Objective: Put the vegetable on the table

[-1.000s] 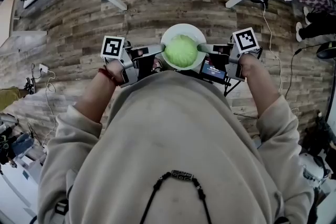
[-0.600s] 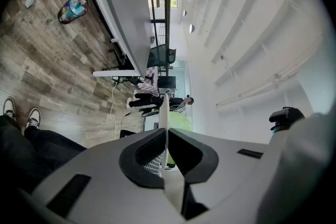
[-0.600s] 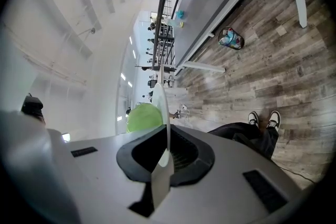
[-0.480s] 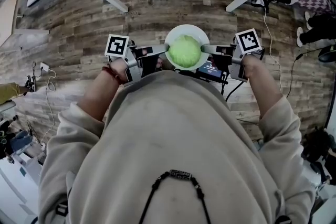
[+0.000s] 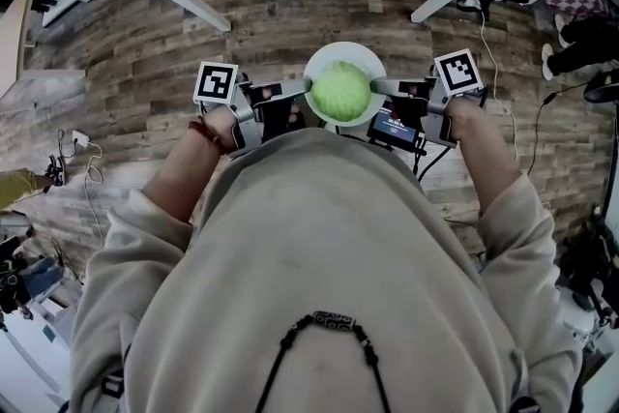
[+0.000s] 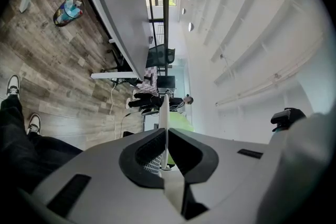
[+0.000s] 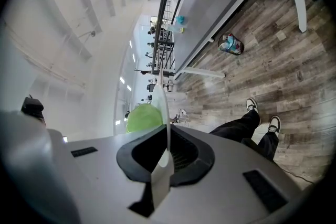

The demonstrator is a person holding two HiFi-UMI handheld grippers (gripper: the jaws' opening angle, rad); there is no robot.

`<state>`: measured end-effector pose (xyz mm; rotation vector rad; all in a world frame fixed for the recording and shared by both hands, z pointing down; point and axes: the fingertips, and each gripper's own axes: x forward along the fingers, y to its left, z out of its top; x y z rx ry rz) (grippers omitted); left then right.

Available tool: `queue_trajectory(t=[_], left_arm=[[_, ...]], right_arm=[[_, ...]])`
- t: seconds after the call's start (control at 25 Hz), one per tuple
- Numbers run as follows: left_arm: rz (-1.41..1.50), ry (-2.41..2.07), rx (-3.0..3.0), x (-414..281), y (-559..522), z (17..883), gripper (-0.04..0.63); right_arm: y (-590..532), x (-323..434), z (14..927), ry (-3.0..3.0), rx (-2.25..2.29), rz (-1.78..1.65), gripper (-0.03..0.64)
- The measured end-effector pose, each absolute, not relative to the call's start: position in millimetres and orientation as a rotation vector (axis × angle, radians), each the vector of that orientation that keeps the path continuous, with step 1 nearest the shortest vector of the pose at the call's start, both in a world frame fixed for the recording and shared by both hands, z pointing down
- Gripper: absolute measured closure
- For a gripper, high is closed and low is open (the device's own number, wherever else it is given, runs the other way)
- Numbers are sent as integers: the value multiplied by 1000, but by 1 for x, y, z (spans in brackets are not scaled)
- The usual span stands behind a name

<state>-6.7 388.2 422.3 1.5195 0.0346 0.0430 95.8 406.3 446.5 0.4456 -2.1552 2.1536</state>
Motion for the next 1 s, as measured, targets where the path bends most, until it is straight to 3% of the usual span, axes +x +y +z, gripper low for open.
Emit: queue_trajectory(t=[0.52, 1.0], left_arm=[[100, 143, 1555, -20, 363, 419, 572], [119, 151, 1520, -55, 231, 417, 574]], right_arm=[[389, 81, 435, -2173, 546, 2158, 591], [258, 46, 436, -2108, 596, 2216, 591]])
